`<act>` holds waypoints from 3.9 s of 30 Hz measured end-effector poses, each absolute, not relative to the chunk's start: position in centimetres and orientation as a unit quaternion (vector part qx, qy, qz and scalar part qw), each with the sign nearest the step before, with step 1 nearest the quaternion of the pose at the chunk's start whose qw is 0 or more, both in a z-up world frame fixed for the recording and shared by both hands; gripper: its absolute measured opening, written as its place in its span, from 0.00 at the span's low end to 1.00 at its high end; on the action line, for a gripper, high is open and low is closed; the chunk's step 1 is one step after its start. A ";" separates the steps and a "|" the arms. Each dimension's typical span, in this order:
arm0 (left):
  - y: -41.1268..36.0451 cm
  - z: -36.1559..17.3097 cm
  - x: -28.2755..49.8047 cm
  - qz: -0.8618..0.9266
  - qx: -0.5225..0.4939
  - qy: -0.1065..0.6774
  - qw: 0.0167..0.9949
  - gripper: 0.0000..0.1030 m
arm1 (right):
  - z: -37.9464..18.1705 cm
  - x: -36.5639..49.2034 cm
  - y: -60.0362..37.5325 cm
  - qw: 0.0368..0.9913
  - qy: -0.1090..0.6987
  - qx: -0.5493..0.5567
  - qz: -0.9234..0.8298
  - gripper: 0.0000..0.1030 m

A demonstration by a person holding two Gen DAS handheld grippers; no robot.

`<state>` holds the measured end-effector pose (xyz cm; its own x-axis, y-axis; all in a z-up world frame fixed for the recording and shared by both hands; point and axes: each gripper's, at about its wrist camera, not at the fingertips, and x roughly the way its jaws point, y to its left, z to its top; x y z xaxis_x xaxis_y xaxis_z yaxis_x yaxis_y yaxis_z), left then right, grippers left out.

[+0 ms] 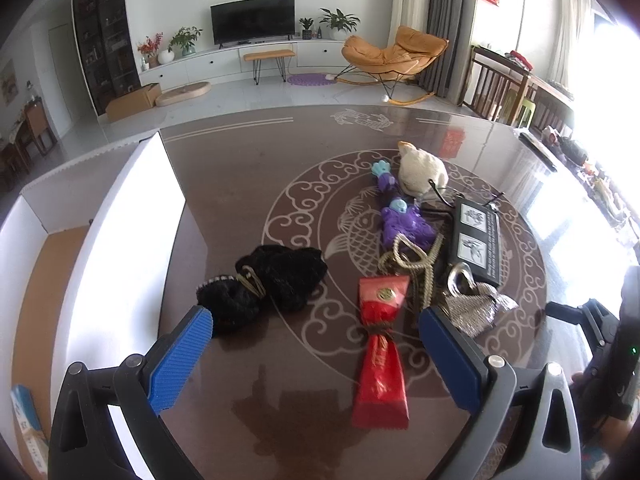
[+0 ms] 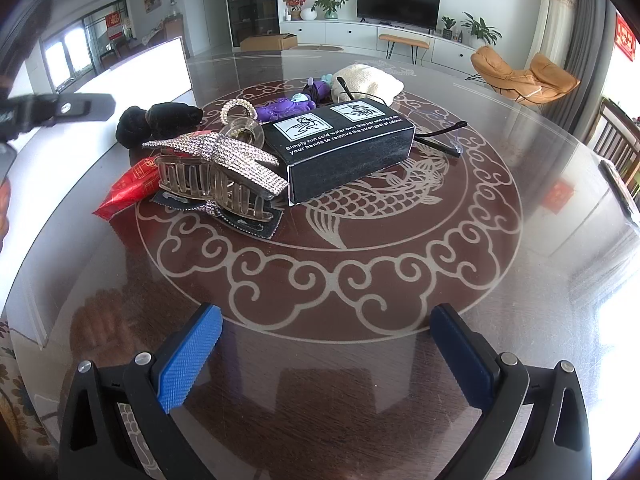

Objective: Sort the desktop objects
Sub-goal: 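Move the left gripper down around the black velvet drawstring pouch, then close the left gripper on the black pouch and lift it, then carry the pouch toward the white box with left gripper while right gripper grasps the rhinestone bow clip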

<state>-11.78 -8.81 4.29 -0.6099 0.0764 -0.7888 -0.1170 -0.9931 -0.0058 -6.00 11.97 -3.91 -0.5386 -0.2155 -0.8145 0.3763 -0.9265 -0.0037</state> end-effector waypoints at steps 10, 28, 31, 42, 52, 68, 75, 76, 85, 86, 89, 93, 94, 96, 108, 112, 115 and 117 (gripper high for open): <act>-8.8 0.8 -19.9 0.886 -0.462 0.034 0.016 1.00 | -3.9 -6.0 12.0 0.170 0.089 0.449 -0.872 1.00; -11.3 -2.6 -11.1 0.881 -0.473 0.000 0.016 0.45 | -3.9 -6.0 12.0 0.170 0.089 0.450 -0.872 1.00; -11.4 -2.7 -7.7 0.883 -0.470 0.006 0.007 0.46 | -3.9 -6.0 12.0 0.170 0.089 0.450 -0.872 1.00; -12.1 -2.8 -3.1 0.874 -0.484 0.008 0.034 0.73 | -3.9 -6.1 12.0 0.170 0.089 0.450 -0.872 1.00; -12.0 -3.2 -3.2 0.874 -0.483 0.028 0.040 0.87 | -4.0 -6.0 12.0 0.170 0.089 0.450 -0.872 1.00; -12.7 -3.5 -2.4 0.879 -0.474 0.027 0.037 1.00 | -4.0 -6.0 12.0 0.170 0.089 0.450 -0.872 1.00; -12.6 -3.4 -2.9 0.872 -0.487 0.024 0.035 1.00 | -4.0 -6.0 12.0 0.170 0.089 0.450 -0.872 1.00; -12.5 -3.4 -3.0 0.871 -0.489 0.024 0.036 1.00 | -4.0 -6.1 12.0 0.170 0.089 0.450 -0.872 1.00; -11.7 -2.4 -1.4 0.883 -0.462 0.046 0.074 0.41 | -2.5 -6.2 12.9 0.220 0.040 0.448 -0.866 1.00; -11.6 -2.4 -1.2 0.883 -0.460 0.046 0.074 0.39 | -2.0 -6.6 12.9 0.225 0.027 0.445 -0.867 1.00; -11.5 -2.4 -0.5 0.888 -0.454 0.031 0.068 0.38 | -1.2 -8.7 11.7 0.246 -0.023 0.458 -0.854 1.00; -11.5 -2.4 0.7 0.892 -0.447 0.012 0.069 0.38 | -1.1 -11.0 8.1 0.244 -0.080 0.474 -0.842 1.00; -11.4 -2.5 1.0 0.893 -0.444 0.012 0.069 0.38 | -1.3 -11.5 7.2 0.244 -0.089 0.480 -0.838 1.00; -11.3 -2.5 1.5 0.895 -0.440 0.014 0.068 0.38 | -2.0 -12.2 5.6 0.219 -0.083 0.492 -0.839 1.00; -12.2 0.8 5.6 0.919 -0.377 -0.052 0.103 0.36 | 1.3 -7.0 8.5 0.216 -0.050 0.437 -0.872 0.77; -13.7 5.3 7.7 0.931 -0.329 -0.104 0.114 0.36 | 4.2 -4.0 8.8 0.244 -0.059 0.418 -0.873 0.77; -16.9 8.7 9.1 0.940 -0.298 -0.131 0.098 0.36 | 7.2 -2.0 5.9 0.295 -0.069 0.397 -0.866 0.77; -19.9 10.5 9.8 0.945 -0.289 -0.136 0.070 0.36 | 9.2 -1.1 2.1 0.339 -0.057 0.384 -0.857 0.77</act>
<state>9.81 -19.87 10.54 -0.8236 0.2108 -0.5265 -0.0541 -0.9533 -0.2970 -1.08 2.07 9.23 -0.4763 -0.6246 -0.6189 0.5364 -0.7641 0.3584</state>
